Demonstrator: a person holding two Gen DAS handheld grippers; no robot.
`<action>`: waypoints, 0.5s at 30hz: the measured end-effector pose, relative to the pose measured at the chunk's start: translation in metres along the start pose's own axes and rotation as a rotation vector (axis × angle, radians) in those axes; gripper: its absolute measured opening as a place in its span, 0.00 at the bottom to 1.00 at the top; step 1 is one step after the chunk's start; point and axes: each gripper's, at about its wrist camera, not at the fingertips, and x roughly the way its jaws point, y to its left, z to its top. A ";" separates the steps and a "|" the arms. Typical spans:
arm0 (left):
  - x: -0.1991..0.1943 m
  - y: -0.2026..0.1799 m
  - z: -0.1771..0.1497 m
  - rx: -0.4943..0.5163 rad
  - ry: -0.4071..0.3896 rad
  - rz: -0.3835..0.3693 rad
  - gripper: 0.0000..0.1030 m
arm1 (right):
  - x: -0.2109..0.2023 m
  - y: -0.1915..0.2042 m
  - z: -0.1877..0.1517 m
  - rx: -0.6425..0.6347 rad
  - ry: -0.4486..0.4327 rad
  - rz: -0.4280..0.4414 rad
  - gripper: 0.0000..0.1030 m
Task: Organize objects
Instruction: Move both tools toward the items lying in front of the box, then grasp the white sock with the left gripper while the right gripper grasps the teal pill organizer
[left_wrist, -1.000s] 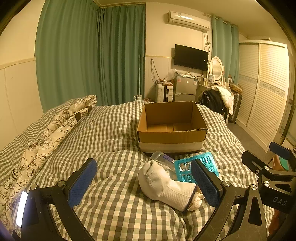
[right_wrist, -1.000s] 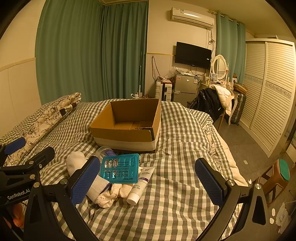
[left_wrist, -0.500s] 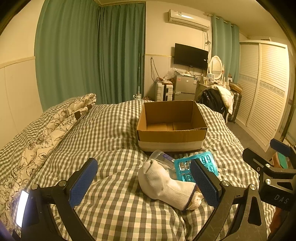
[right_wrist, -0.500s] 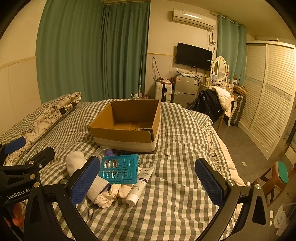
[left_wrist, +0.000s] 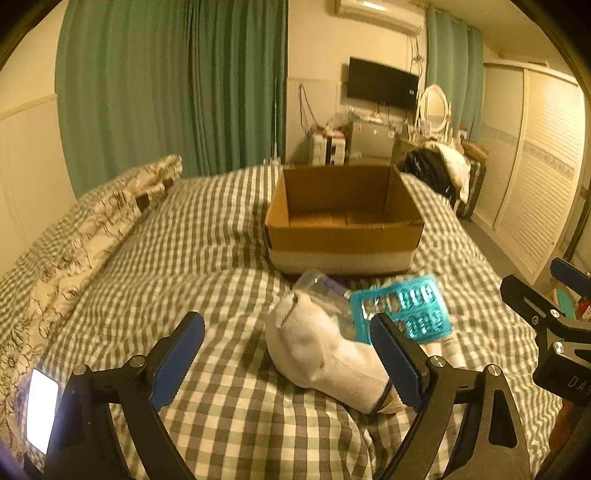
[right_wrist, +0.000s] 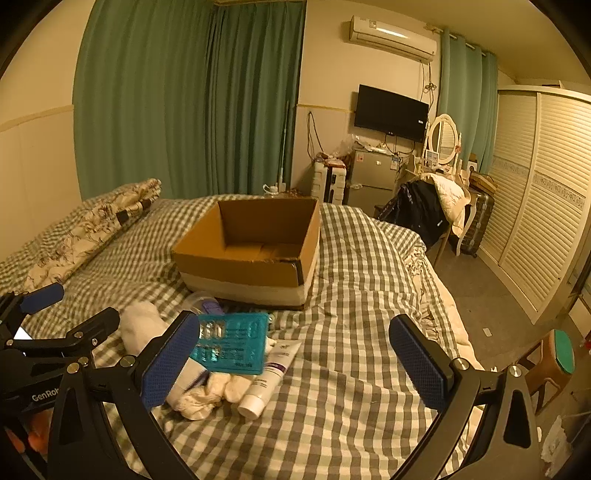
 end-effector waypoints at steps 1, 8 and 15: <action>0.006 -0.001 -0.002 -0.003 0.014 -0.003 0.90 | 0.007 -0.001 -0.003 0.001 0.016 -0.001 1.00; 0.044 0.001 -0.006 -0.028 0.098 -0.009 0.88 | 0.040 -0.014 -0.018 0.028 0.092 0.009 1.00; 0.087 0.002 -0.011 -0.052 0.212 -0.099 0.57 | 0.063 -0.017 -0.029 0.042 0.151 0.028 1.00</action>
